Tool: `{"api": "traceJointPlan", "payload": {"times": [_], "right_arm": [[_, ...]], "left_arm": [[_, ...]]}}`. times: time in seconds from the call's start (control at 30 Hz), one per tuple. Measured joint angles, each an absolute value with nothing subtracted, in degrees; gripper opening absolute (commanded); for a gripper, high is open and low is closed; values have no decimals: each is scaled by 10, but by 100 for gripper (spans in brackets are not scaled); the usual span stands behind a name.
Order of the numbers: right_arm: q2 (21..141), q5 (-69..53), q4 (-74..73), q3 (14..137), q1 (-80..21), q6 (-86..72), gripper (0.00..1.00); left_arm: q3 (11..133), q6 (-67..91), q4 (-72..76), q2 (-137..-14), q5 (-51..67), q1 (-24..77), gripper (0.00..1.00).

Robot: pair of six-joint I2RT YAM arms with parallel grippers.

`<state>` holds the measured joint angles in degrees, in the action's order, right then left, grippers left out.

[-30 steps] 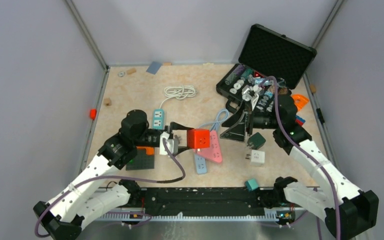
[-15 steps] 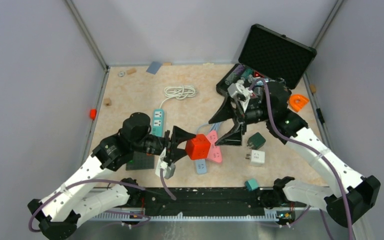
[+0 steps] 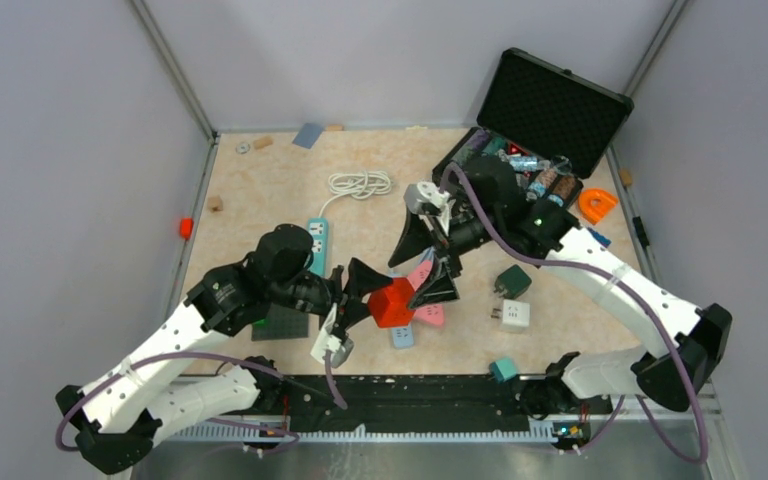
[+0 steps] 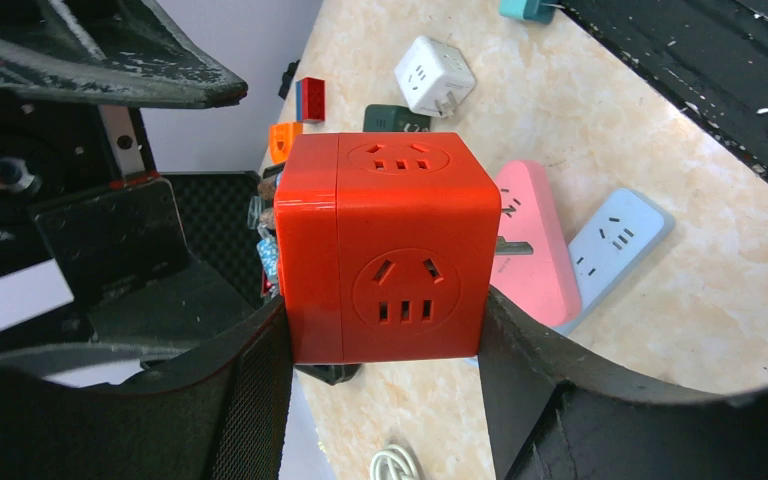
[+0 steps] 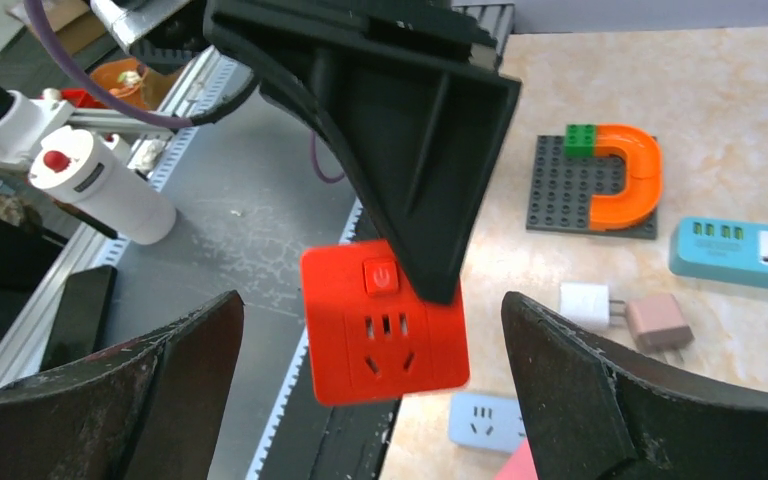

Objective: Insert the plug
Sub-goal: Pick up the plug from the center of the board.

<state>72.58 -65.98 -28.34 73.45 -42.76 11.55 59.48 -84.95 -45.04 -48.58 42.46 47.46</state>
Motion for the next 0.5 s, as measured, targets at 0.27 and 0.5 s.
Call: {"api": "traceJointPlan", "payload": {"times": [0.27, 0.5], "right_arm": [[804, -608, -429, 823, -495, 215, 92], [828, -565, -495, 833, -523, 263, 82]], "left_arm": [[603, -871, -483, -496, 410, 489, 0], [603, -872, -485, -495, 406, 493, 0]]}}
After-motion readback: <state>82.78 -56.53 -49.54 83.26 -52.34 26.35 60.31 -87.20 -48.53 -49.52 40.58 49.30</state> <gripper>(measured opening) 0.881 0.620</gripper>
